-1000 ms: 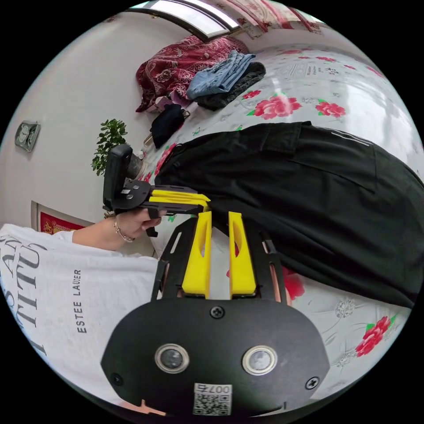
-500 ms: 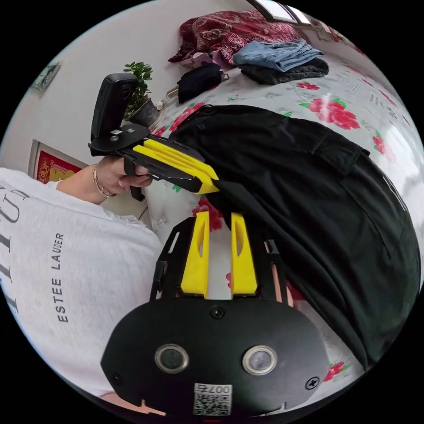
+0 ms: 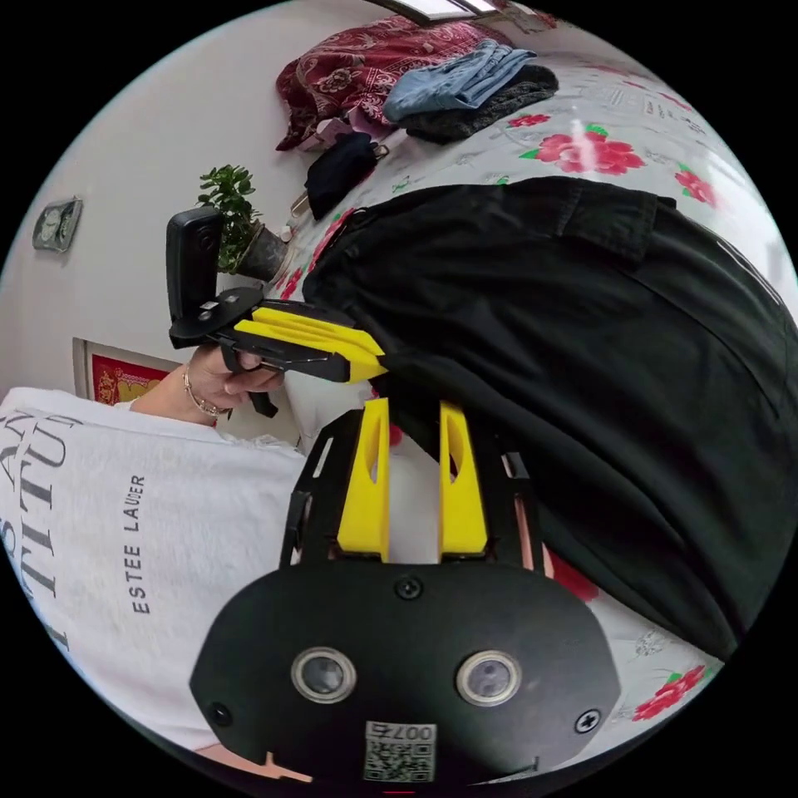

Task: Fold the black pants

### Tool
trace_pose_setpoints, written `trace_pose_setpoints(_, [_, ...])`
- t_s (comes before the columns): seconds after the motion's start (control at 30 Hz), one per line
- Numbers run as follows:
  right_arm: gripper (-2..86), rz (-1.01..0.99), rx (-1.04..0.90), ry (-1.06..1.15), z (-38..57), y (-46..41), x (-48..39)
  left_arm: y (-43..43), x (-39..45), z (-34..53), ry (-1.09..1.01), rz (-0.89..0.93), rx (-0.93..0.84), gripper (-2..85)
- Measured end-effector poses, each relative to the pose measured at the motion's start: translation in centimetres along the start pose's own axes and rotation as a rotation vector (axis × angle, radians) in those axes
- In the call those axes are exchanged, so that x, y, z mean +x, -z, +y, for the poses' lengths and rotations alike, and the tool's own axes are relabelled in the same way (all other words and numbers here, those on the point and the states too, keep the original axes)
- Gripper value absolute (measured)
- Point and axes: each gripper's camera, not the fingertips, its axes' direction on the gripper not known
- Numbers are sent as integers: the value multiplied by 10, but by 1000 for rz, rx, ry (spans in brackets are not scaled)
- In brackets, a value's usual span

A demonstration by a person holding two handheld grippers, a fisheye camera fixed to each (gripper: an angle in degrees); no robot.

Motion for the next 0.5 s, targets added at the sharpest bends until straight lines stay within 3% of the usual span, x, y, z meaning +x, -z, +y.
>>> trace_pose_setpoints(0.23, [3,30,75,82,16,31,-20,16,9,15,-34,-78,56,-4])
trace_pose_setpoints(0.5, [10,9,57,-10,21,40,-11,54,-51,76,294,-384,109,-4])
